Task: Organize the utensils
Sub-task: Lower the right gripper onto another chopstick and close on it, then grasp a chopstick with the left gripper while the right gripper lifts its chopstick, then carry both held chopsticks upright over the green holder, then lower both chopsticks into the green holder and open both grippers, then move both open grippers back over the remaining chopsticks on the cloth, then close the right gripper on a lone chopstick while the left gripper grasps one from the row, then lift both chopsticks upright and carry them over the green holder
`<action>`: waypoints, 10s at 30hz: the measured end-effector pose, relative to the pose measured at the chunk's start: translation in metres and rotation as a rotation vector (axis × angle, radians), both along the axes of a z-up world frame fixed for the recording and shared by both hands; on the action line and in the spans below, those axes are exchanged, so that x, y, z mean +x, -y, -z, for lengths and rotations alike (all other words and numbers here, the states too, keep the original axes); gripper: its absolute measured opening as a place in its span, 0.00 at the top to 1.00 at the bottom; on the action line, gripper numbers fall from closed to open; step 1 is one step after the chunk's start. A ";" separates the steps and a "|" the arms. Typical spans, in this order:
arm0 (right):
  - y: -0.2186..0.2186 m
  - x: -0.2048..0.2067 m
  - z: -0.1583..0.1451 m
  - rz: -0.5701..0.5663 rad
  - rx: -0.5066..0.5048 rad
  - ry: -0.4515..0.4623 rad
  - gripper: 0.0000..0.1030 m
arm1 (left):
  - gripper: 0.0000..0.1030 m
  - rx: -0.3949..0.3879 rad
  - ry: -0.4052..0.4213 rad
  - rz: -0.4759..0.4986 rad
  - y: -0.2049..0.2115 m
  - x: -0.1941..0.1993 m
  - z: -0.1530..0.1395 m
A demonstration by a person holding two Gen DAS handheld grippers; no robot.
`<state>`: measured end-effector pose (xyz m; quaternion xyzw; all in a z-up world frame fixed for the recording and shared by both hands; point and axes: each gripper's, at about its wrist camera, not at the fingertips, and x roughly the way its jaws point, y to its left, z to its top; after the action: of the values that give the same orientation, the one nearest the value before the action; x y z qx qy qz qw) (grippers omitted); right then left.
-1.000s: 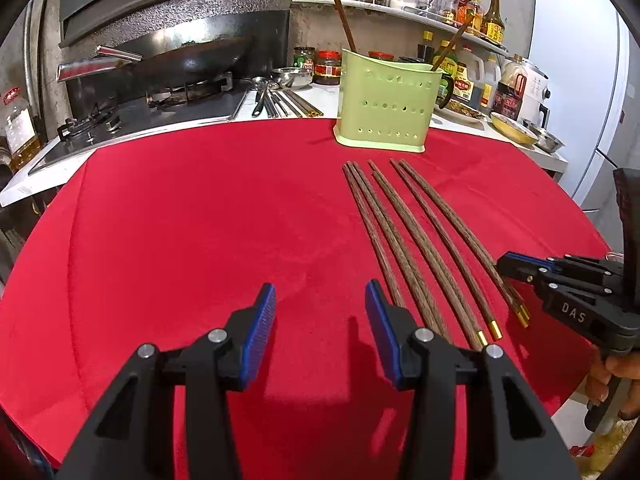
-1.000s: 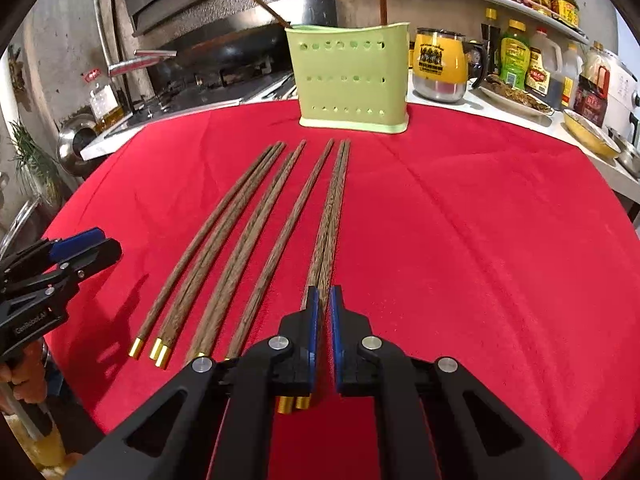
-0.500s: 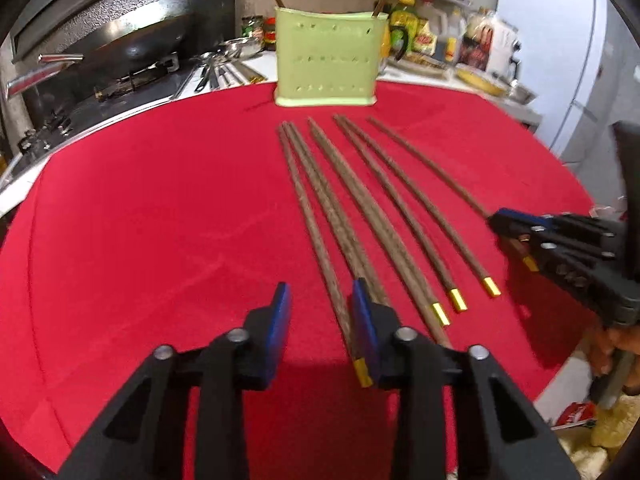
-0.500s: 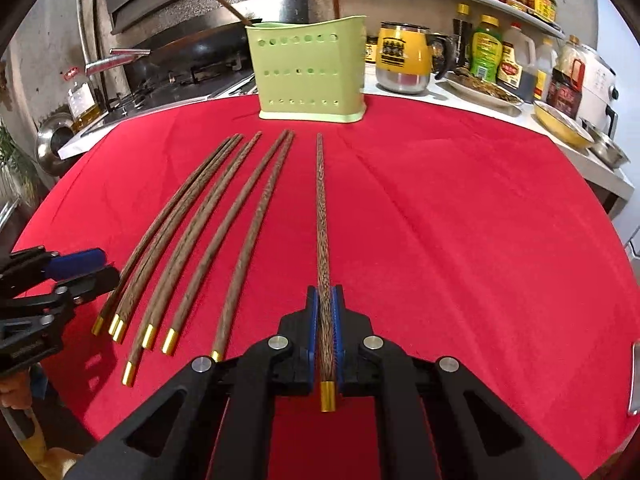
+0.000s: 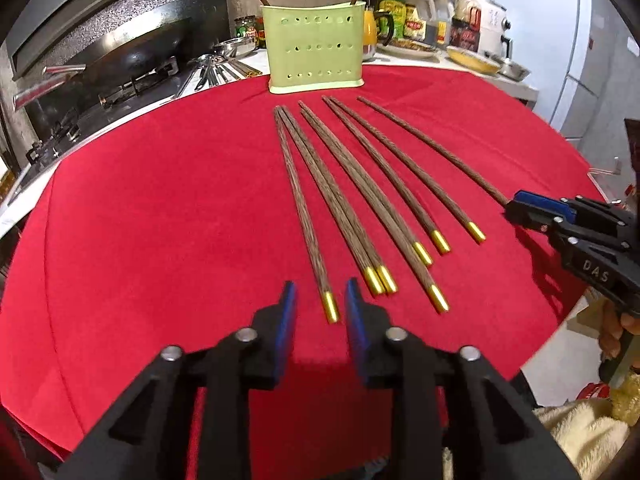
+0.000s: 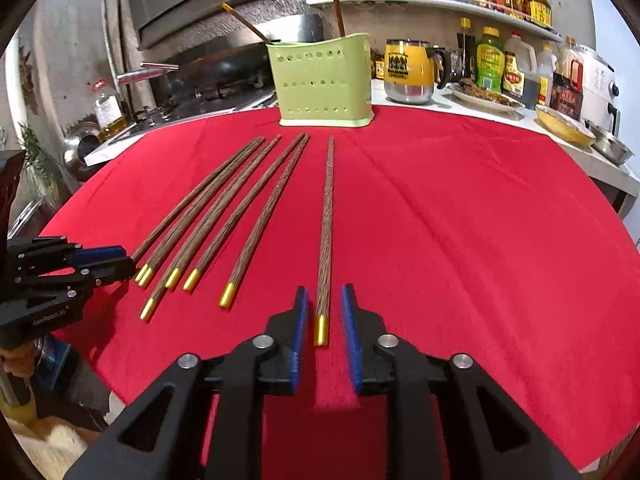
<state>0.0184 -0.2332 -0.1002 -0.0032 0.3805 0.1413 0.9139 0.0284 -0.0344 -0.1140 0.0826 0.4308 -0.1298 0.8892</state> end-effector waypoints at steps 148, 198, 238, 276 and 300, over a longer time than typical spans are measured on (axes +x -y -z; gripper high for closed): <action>-0.012 0.011 -0.060 0.059 0.001 0.086 0.51 | 0.45 -0.056 0.194 -0.172 -0.039 0.016 -0.056; -0.003 0.029 -0.002 0.132 -0.060 -0.063 0.93 | 0.69 -0.112 -0.047 -0.068 0.008 0.046 -0.006; -0.009 -0.010 0.002 0.055 -0.051 0.031 0.84 | 0.84 0.040 0.033 -0.036 0.012 0.003 0.001; 0.001 0.005 -0.197 0.048 0.093 0.410 0.93 | 0.93 -0.219 0.558 -0.089 -0.051 -0.013 -0.181; -0.019 0.044 -0.122 0.046 0.023 0.215 0.94 | 0.94 -0.189 0.336 -0.102 -0.056 0.016 -0.113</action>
<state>0.0628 -0.2145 0.0222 0.0008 0.2787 0.1236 0.9524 0.0444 0.0219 -0.0015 -0.0027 0.2657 -0.1090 0.9579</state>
